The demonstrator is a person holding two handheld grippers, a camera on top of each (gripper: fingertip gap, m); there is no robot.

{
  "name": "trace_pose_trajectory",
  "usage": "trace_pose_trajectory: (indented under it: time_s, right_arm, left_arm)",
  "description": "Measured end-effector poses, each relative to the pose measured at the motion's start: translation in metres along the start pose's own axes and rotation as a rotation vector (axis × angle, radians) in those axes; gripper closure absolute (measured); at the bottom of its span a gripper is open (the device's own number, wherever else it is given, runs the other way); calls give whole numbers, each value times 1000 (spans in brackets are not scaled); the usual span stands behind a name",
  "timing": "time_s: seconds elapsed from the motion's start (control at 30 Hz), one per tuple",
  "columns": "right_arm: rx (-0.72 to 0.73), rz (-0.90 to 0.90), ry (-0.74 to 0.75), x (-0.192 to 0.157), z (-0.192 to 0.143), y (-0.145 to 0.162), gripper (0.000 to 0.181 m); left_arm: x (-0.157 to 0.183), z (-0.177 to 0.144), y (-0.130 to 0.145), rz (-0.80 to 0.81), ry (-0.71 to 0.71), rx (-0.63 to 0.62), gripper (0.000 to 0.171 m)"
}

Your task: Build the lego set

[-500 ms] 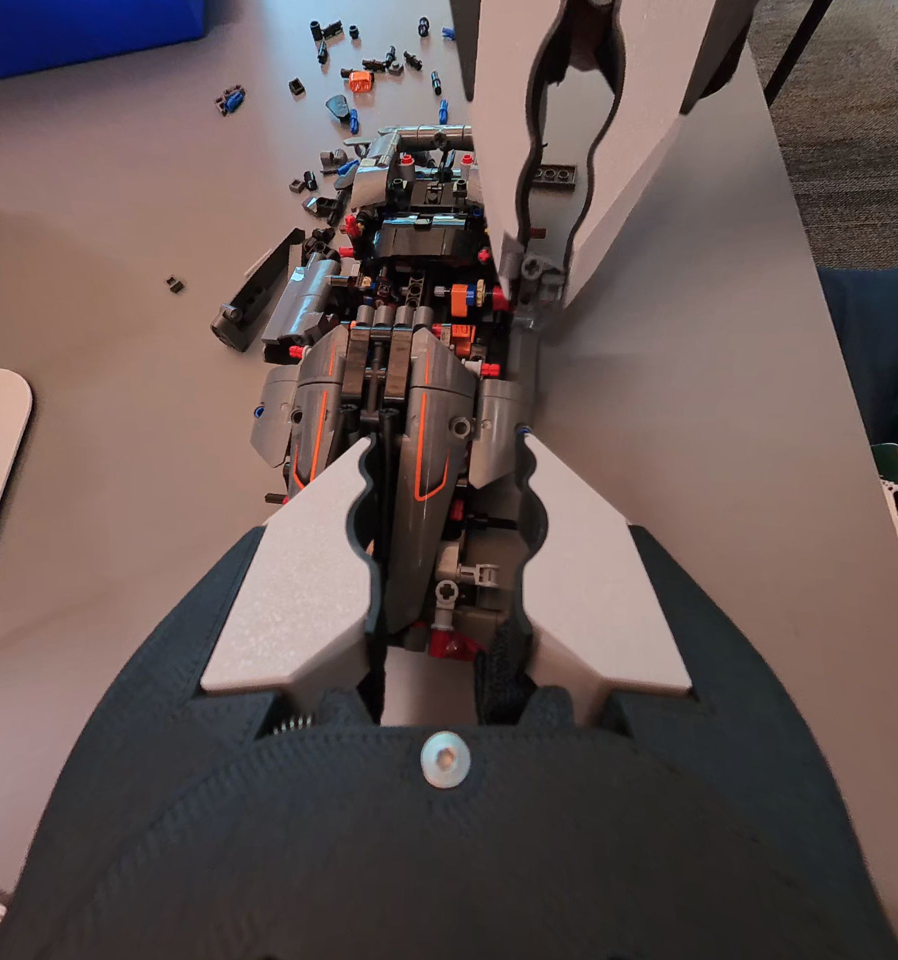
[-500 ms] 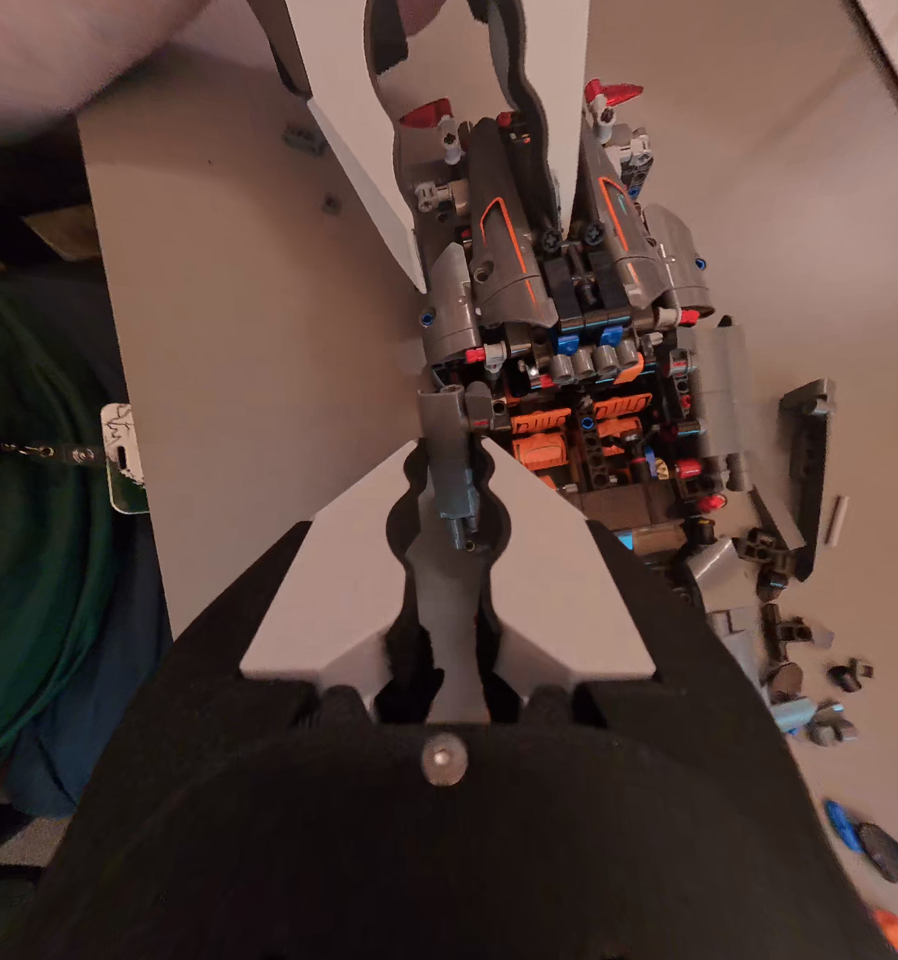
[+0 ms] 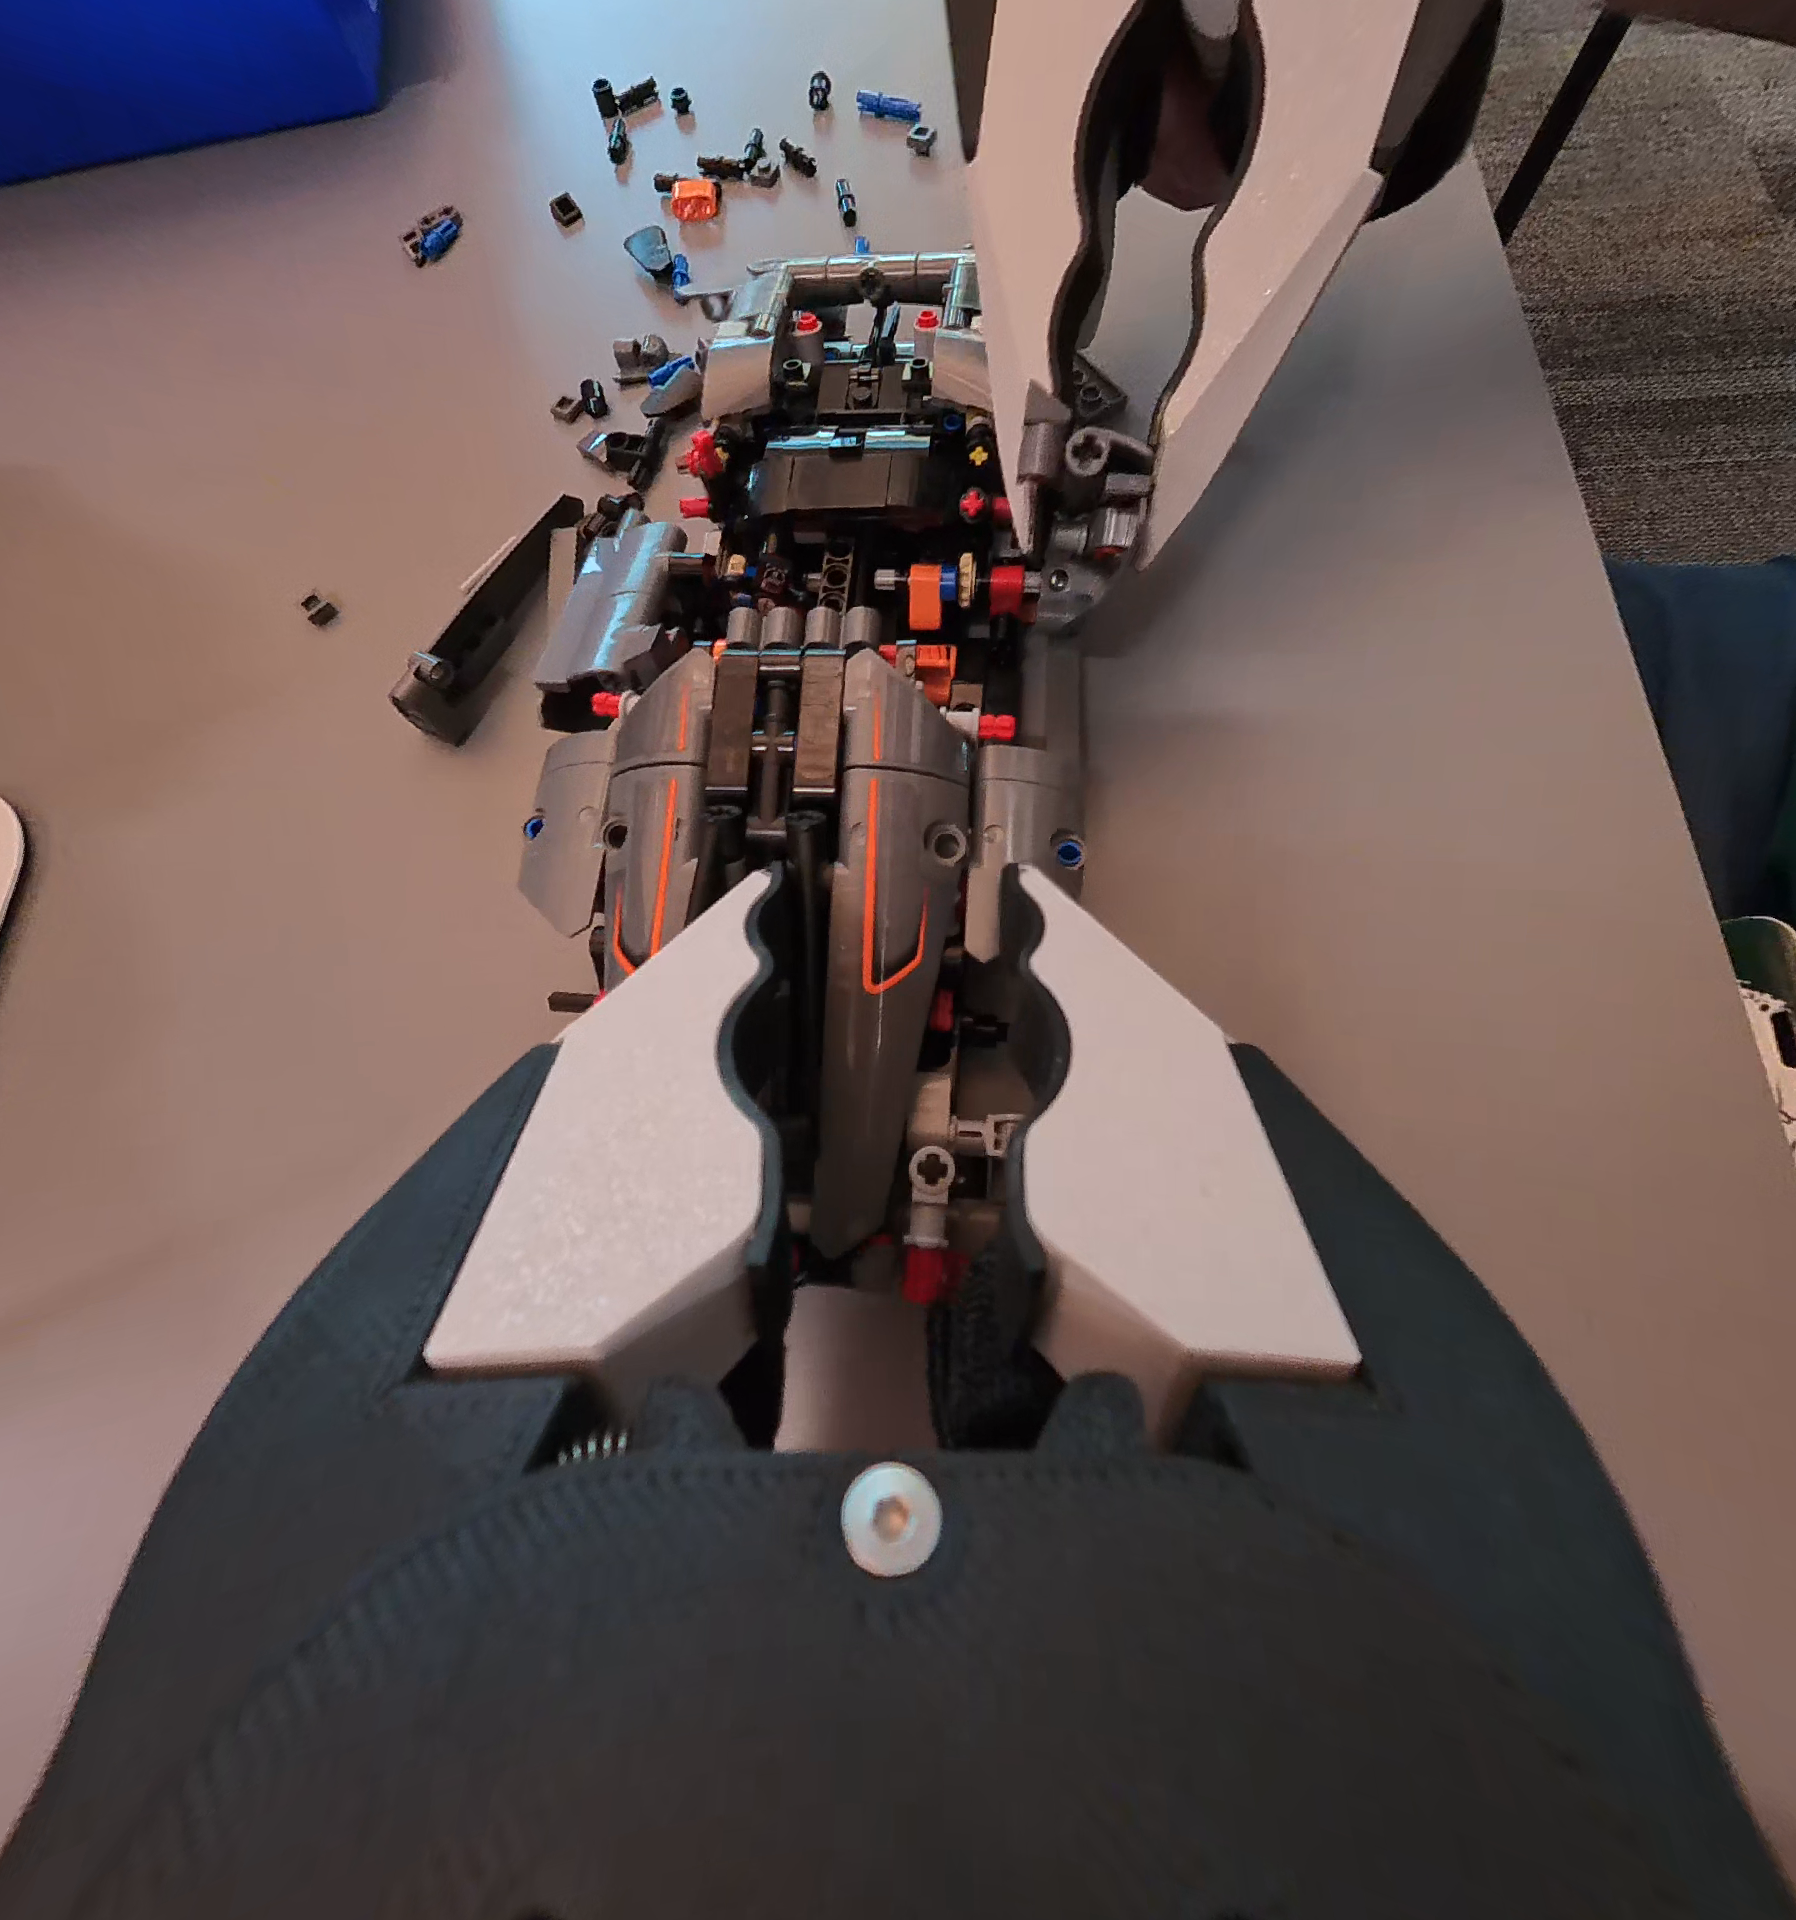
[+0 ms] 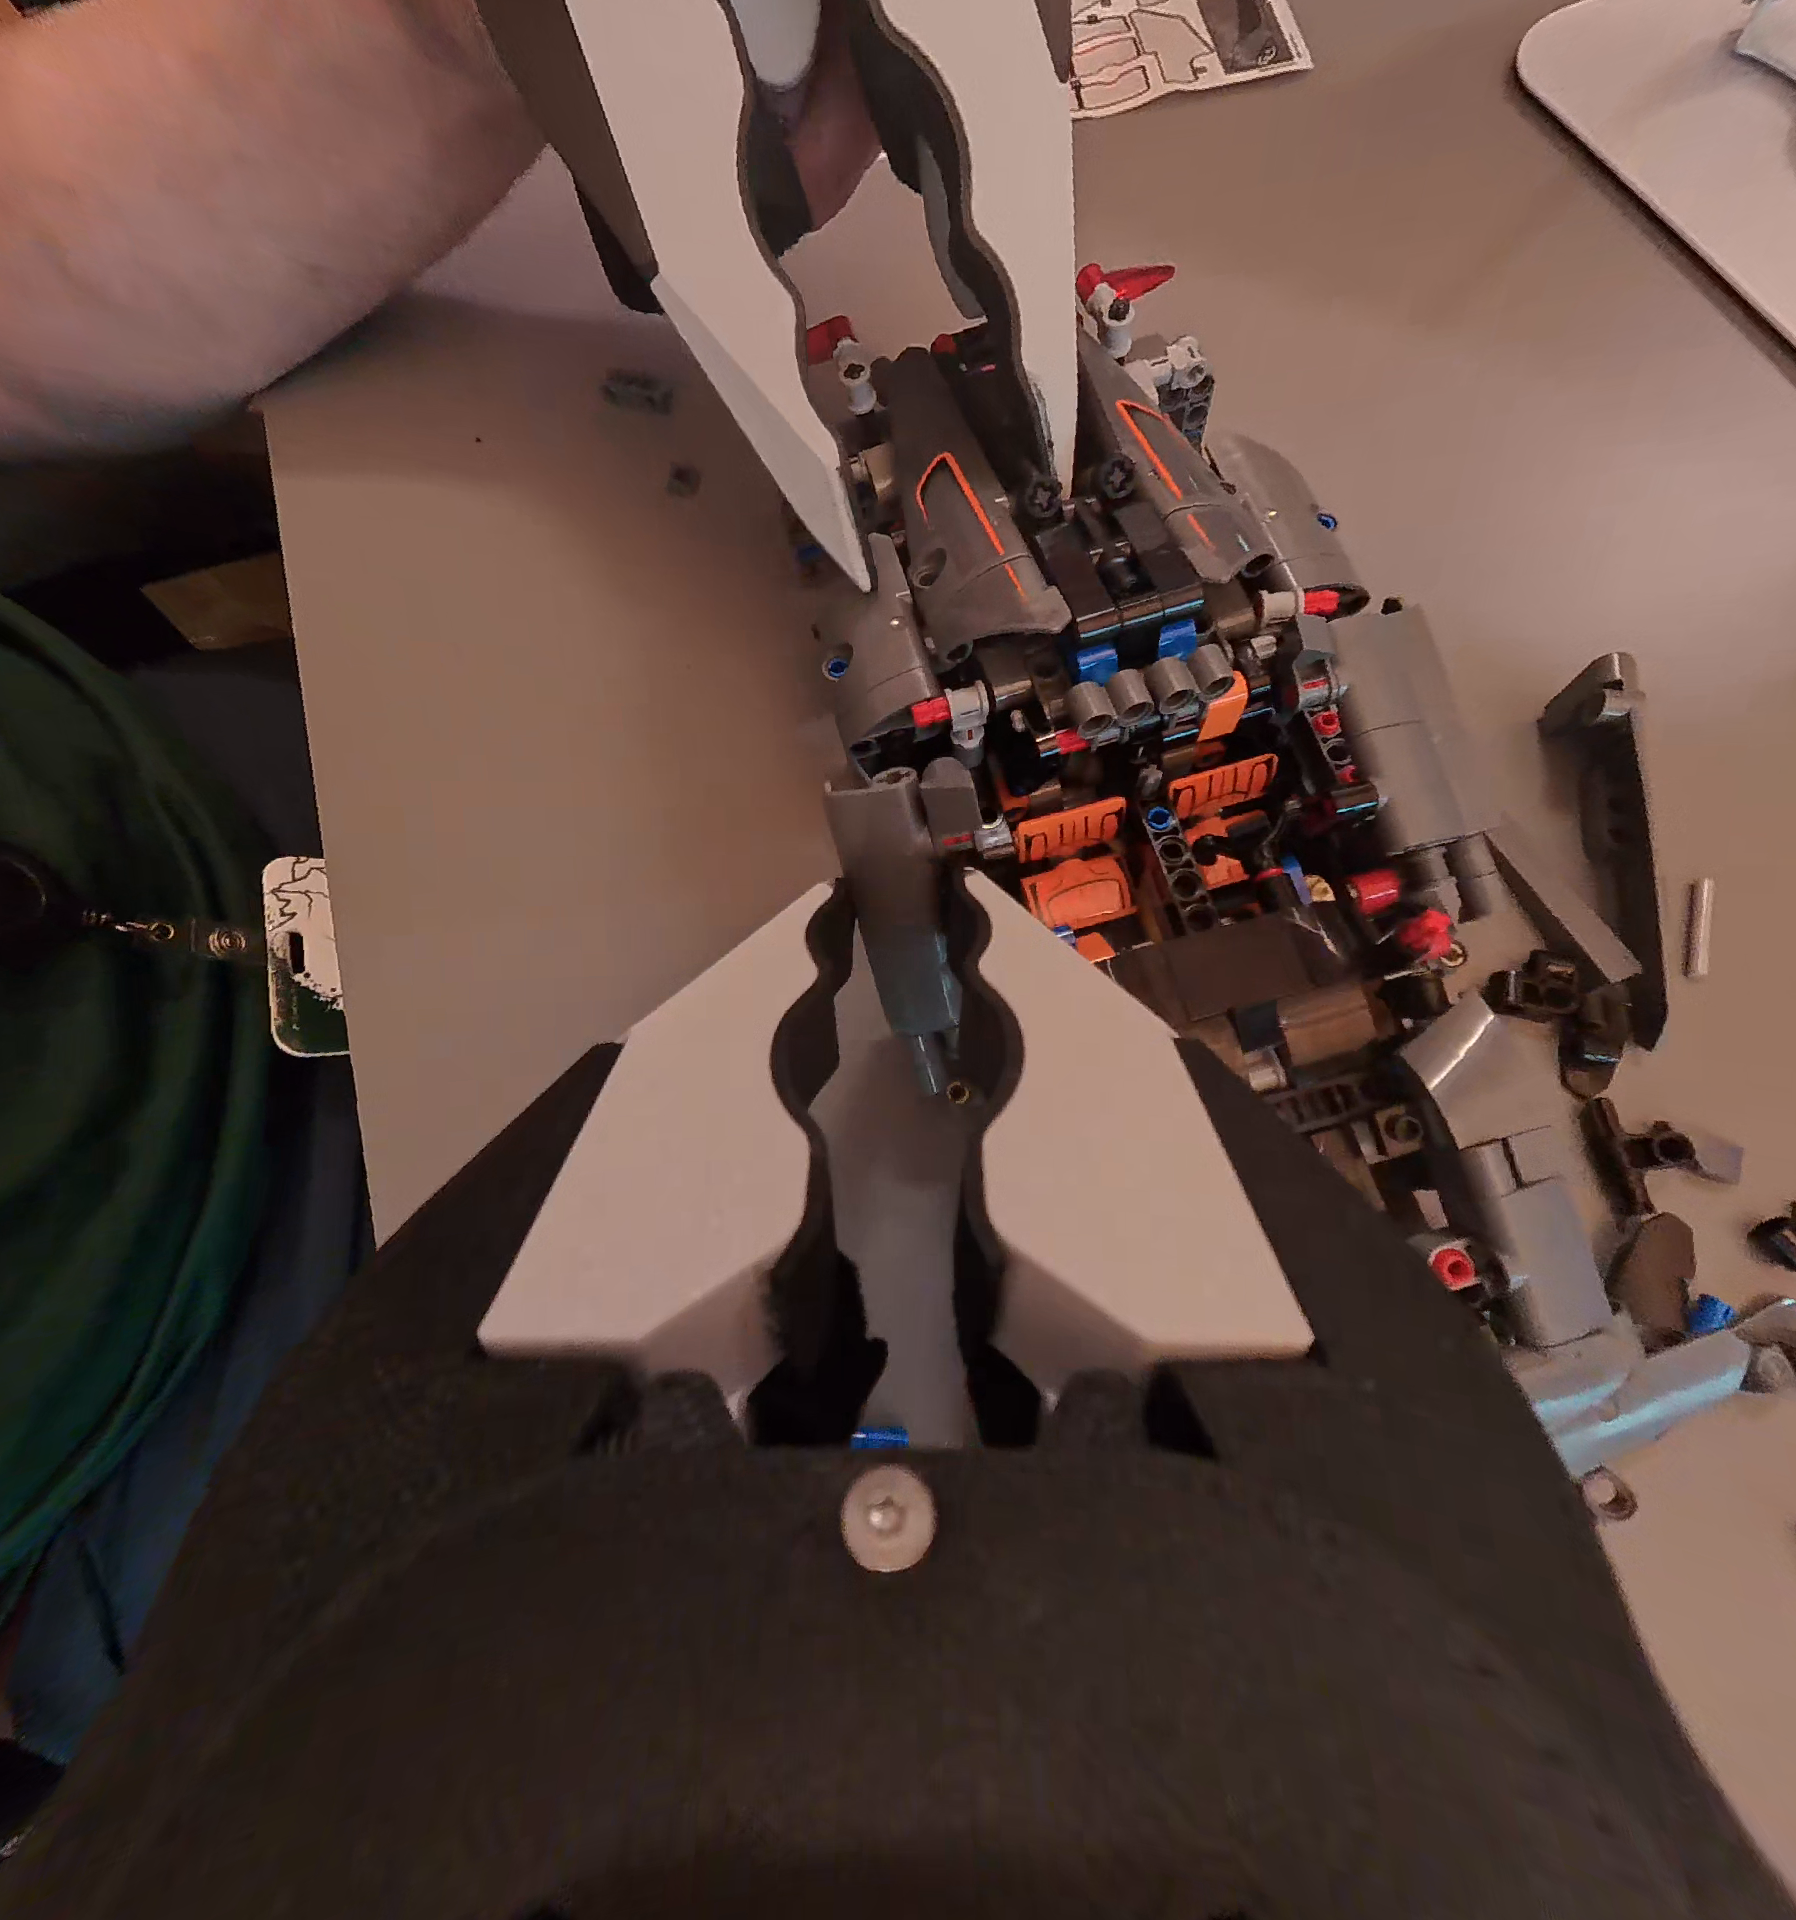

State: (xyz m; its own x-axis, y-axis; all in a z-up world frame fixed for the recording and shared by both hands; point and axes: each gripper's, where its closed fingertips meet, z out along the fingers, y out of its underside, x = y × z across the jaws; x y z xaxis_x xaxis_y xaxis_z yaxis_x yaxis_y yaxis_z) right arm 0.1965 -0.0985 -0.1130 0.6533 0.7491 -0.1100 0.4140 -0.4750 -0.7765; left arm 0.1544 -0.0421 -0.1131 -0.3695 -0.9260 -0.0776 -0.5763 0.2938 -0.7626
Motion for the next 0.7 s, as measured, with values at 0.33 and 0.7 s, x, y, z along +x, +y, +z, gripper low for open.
trace_pose_trajectory:
  time_s: [0.33,0.7]
  right_arm:
    - [-20,-7,18,-2,1,1,166]
    - [-295,-152,54,-3,23,6,166]
  left_arm:
    - [2,1,-1,6,1,-2,134]
    - [2,1,-1,4,3,2,134]
